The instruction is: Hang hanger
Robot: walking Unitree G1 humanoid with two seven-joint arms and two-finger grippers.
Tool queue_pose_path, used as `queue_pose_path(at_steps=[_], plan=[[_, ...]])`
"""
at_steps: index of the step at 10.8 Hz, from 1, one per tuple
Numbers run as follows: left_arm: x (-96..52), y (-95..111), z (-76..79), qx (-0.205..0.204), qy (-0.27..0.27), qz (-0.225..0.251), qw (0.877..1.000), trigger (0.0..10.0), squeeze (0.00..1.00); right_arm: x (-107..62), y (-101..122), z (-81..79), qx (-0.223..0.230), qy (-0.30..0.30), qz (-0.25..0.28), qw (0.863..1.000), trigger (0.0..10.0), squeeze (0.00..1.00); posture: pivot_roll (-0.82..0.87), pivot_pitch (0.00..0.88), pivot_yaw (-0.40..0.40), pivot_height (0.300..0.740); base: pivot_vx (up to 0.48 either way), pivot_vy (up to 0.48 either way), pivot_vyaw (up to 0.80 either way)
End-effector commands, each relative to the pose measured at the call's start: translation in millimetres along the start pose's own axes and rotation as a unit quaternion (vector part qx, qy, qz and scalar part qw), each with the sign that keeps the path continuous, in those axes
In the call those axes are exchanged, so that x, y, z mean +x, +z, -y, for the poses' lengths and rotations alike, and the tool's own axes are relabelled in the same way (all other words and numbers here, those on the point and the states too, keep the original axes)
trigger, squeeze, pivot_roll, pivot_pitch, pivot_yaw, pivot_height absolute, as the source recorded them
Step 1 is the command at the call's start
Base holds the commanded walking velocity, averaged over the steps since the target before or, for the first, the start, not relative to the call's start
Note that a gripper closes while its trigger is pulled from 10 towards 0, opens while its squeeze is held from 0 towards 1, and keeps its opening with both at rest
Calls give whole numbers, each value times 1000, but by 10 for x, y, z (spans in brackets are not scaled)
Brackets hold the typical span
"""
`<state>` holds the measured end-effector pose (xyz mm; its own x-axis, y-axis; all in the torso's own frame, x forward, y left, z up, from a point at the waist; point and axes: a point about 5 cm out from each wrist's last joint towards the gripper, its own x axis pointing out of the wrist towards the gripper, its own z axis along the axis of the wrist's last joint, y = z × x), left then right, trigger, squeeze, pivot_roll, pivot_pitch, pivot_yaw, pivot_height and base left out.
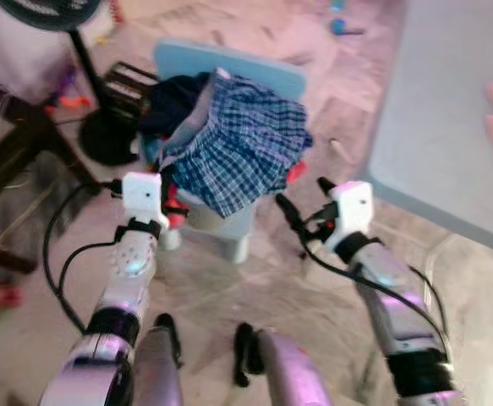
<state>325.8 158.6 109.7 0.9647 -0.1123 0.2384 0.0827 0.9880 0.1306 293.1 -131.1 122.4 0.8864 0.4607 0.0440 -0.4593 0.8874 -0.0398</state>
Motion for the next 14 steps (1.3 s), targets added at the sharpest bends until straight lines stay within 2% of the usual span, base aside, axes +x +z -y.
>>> queue_pose_path(at_steps=[1, 2, 4, 6, 8, 9, 10, 11, 12, 13, 14], plan=[[-37, 13, -6, 3, 5, -1, 1000, 0, 0, -41, -73, 11, 7, -6, -9, 1000, 10000, 0, -6, 254, -66, 740, 0, 0, 0], [-79, 50, -28, 10, 11, 6, 1000, 0, 0, -41, -92, -2, 8, -8, -9, 1000, 10000, 0, -1, 246, -46, 740, 0, 0, 0], [-189, 205, -14, 17, 9, 12, 1000, 0, 0, -58, -187, 28, 14, -50, -8, 999, 10000, 0, 30, 224, -2, 740, 0, 0, 0], [-288, 209, 68, 9, -13, -1, 1000, 0, 0, -30, -251, 0, 12, -76, -8, 997, 10000, 0, 54, 199, 13, 740, 0, 0, 0], [-601, 17, 244, -2, -34, -63, 997, 0, 0, 7, -275, -104, 16, -74, 3, 997, 10000, 0, 53, 154, 17, 740, 0, 0, 0], [-644, -75, 299, 1, -39, -94, 995, 8510, 0, 11, -279, -79, 16, -85, 7, 996, 10000, 0, 57, 145, 10, 740, 0, 0, 0], [-601, -116, 300, 8, -22, -108, 994, 10000, 0, -8, -310, 16, 10, -119, 6, 993, 10000, 0, 64, 131, -2, 740, 0, 0, 0], [-563, -100, 296, 0, -15, -105, 994, 10000, 0, -25, -237, 144, -30, -165, 20, 986, 10000, 0, 68, 123, -8, 740, 0, 0, 0], [-561, -50, 216, 12, 10, -84, 996, 10000, 0, -53, -91, 286, -63, -203, 44, 976, 10000, 0, 55, 123, -3, 740, 0, 0, 0], [-636, -31, 118, 33, 45, -80, 995, 10000, 0, -154, -21, 459, -74, -245, 54, 965, 10000, 0, 39, 141, 6, 740, 0, 0, 0], [-706, -49, 83, 40, 59, -89, 993, 10000, 0, -245, -36, 525, -95, -256, 49, 961, 10000, 0, 29, 155, 6, 740, 0, 0, 0]])
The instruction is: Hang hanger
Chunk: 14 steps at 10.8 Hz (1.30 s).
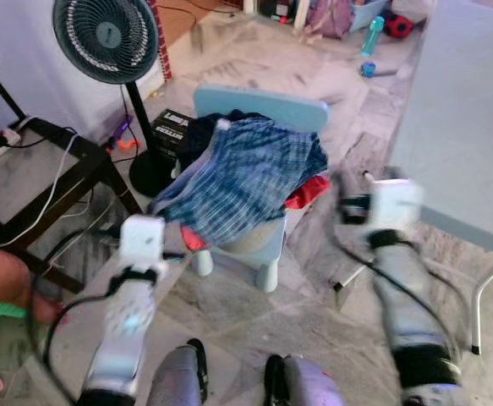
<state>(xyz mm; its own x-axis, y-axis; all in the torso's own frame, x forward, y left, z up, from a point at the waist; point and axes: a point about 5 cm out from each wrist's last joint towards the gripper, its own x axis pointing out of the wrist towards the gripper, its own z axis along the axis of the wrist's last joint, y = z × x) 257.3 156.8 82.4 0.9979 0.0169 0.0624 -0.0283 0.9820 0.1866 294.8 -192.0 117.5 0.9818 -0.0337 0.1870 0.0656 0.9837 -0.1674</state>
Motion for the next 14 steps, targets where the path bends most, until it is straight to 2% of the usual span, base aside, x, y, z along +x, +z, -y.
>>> queue_pose_path(at_steps=[1, 2, 3, 5, 7, 9, 14], plan=[[-19, 33, 18, 0, 1, 4, 1000, 10000, 0, -86, -72, -21, 12, 0, -16, 1000, 10000, 0, 25, 170, -1, 740, 0, 0, 0], [-9, 38, 62, -1, -8, 3, 1000, 10000, 0, -118, -102, -41, 18, 0, -25, 1000, 10000, 0, 20, 176, -6, 740, 0, 0, 0], [73, 111, 126, -4, -14, 13, 1000, 10000, 0, -98, -124, -117, 24, 15, -33, 999, 10000, 0, 16, 176, -16, 740, 0, 0, -800], [149, 174, 150, -13, -8, 18, 1000, 10000, 0, 12, -82, -166, 18, 32, -26, 999, 10000, 0, 17, 172, -24, 740, 0, 0, -800], [158, 176, 178, -31, -23, 12, 999, 10000, 0, 75, -44, -135, 10, 31, -18, 999, 10000, 0, 13, 174, -24, 740, 0, -161, -772], [176, 206, 241, -32, -39, 17, 999, 10000, 0, 47, -71, -154, 10, 34, -22, 999, 10000, 0, 6, 175, -24, 740, 0, -321, -719], [179, 184, 284, -30, -49, 3, 998, 10000, 0, 29, -99, -198, 12, 38, -27, 999, 10000, 0, 9, 179, -21, 740, 0, -305, -785]])
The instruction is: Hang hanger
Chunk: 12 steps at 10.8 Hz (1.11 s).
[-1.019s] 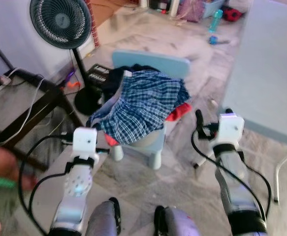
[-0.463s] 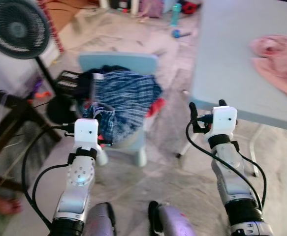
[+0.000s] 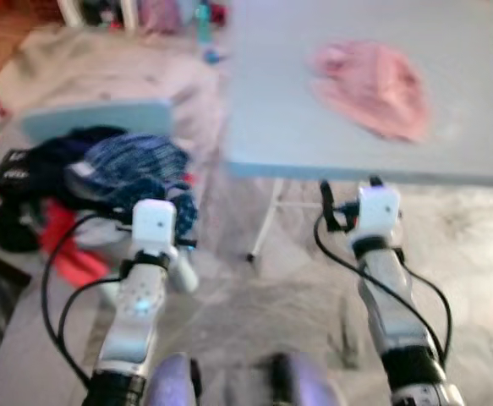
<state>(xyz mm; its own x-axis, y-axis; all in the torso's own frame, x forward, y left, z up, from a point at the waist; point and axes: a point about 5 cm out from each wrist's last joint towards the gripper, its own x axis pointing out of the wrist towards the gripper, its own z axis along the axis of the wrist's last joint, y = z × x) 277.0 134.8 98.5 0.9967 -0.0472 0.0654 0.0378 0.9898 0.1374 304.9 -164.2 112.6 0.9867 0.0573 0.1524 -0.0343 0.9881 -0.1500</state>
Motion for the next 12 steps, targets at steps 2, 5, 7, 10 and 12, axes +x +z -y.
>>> queue_pose_path(at_steps=[2, 5, 7, 10, 12], plan=[[-15, -11, 125, -4, -24, -9, 1000, 10000, 0, -56, -82, 95, -6, -11, -18, 1000, 10000, 0, 8, 180, -21, 740, 0, -279, -800], [-22, -45, 196, 26, -47, -14, 998, 10000, 0, -62, -106, 71, 3, -8, -25, 1000, 10000, 0, 11, 180, -23, 740, 0, -87, -800], [-21, -49, 173, -1, -30, -17, 999, 10000, 0, -53, -107, -2, 11, 6, -26, 1000, 10000, 0, 15, 177, -27, 740, 0, 0, 0], [0, -63, 214, -15, -48, -27, 998, 10000, 0, -61, -117, 19, 11, 8, -29, 1000, 10000, 0, 14, 172, -28, 740, 0, 320, 0], [20, -61, 225, -24, -52, -29, 998, 10000, 0, -57, -125, 36, 10, 6, -31, 999, 10000, 0, 4, 167, -29, 740, 0, 480, 0]])
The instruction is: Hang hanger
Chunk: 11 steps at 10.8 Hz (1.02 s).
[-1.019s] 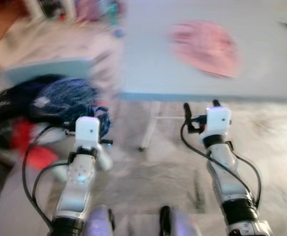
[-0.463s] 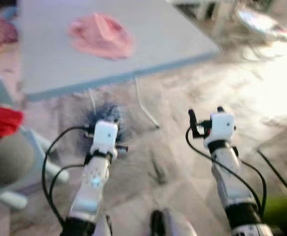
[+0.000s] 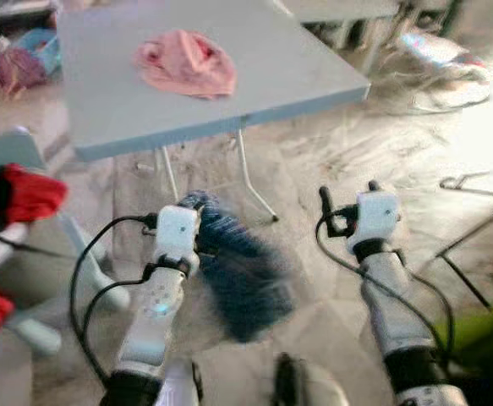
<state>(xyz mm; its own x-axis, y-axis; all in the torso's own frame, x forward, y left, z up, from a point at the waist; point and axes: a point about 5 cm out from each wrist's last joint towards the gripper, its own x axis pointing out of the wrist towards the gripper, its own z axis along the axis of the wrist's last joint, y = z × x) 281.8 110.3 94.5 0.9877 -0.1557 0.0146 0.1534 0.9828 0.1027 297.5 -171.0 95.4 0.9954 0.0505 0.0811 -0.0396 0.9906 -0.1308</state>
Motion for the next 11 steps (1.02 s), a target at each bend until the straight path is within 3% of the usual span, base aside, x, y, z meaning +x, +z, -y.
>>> queue_pose_path(at_steps=[1, 4, 6, 8, 11], plan=[[-36, -54, -17, -8, 4, -12, 1000, 10000, 0, 41, 40, -3, -2, 5, 4, 1000, 10000, 0, 7, 168, -29, 740, 0, 480, 0], [-49, -65, -35, -10, 8, -15, 1000, 10000, 0, 68, 34, -27, -2, 9, 2, 1000, 10000, 0, 21, 170, -39, 740, 0, 480, 0], [-88, -1, -22, -26, -4, 22, 999, 10000, 0, 79, 33, -22, -3, 9, 1, 1000, 10000, 0, 18, 169, -40, 740, 0, 0, 0], [-96, 27, 10, -36, -31, 29, 998, 10000, 0, 34, 0, -5, -1, 3, -5, 1000, 10000, 0, 9, 172, -39, 740, 0, 0, 0], [-127, 6, 27, -43, -38, 27, 998, 10000, 0, 11, -11, -8, -3, 7, -8, 1000, 10000, 0, 7, 178, -48, 740, 399, 0, -800]])
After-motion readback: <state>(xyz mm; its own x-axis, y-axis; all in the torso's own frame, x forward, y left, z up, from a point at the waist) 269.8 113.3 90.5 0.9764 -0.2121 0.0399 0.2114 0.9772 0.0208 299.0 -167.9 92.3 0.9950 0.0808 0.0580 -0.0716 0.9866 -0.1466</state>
